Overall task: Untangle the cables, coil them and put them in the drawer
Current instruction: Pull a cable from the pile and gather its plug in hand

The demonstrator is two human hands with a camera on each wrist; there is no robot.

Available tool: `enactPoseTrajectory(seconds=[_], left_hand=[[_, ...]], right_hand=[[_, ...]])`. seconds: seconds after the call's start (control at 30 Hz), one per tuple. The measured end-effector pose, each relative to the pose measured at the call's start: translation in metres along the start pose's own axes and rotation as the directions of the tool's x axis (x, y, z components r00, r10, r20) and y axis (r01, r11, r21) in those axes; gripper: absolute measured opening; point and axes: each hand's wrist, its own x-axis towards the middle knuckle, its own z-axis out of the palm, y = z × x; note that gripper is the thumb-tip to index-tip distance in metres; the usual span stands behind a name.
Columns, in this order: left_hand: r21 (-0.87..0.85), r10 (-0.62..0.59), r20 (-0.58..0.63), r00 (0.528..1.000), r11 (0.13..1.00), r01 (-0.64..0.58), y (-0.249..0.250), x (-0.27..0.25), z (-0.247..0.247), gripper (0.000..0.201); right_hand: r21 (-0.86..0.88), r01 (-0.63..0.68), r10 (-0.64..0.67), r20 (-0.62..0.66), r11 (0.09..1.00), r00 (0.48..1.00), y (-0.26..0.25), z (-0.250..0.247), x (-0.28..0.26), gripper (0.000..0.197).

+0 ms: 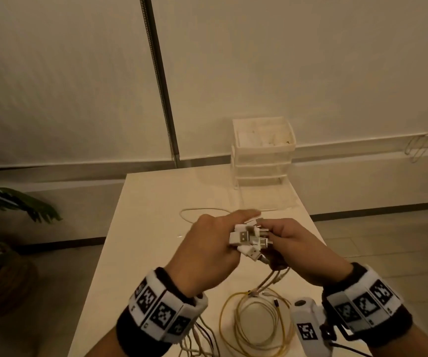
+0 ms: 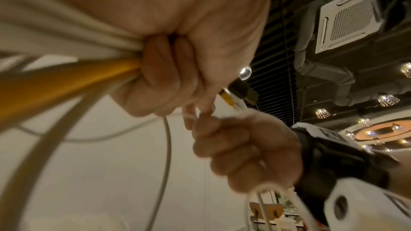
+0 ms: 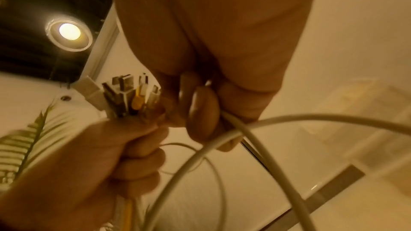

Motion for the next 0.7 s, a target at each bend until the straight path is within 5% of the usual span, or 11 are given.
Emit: enactPoseTrajectory(seconds=[0.1, 0.27, 0.53, 0.7], left_hand=[[-0.009, -0.024, -0.032, 0.999, 1.0, 0.024, -0.001, 0.004, 0.007, 0.028], [-0.001, -0.144, -0.181, 0.973, 0.989, 0.146, -0.012, 0.009, -0.012, 0.029], [0.023, -0.385, -0.578, 0.72, 0.874, 0.486, -0.034, 0.007, -0.061, 0.04], [0.031, -0.366, -0.563, 0.741, 0.887, 0.461, -0.032, 0.001, -0.056, 0.048]], right_hand=[[0.16, -0.033, 0.025, 0.057, 0.986, 0.998, 0.0, 0.0, 0.004, 0.04], [0.281, -0.021, 0.002, 0.068, 0.959, 0.998, 0.007, -0.004, -0.002, 0.027], [-0.155, 0.039, -0.04, -0.003, 0.987, 0.999, 0.035, -0.011, -0.014, 0.02], [0.318, -0.064, 0.056, 0.034, 0.946, 0.998, 0.05, -0.015, -0.018, 0.019]])
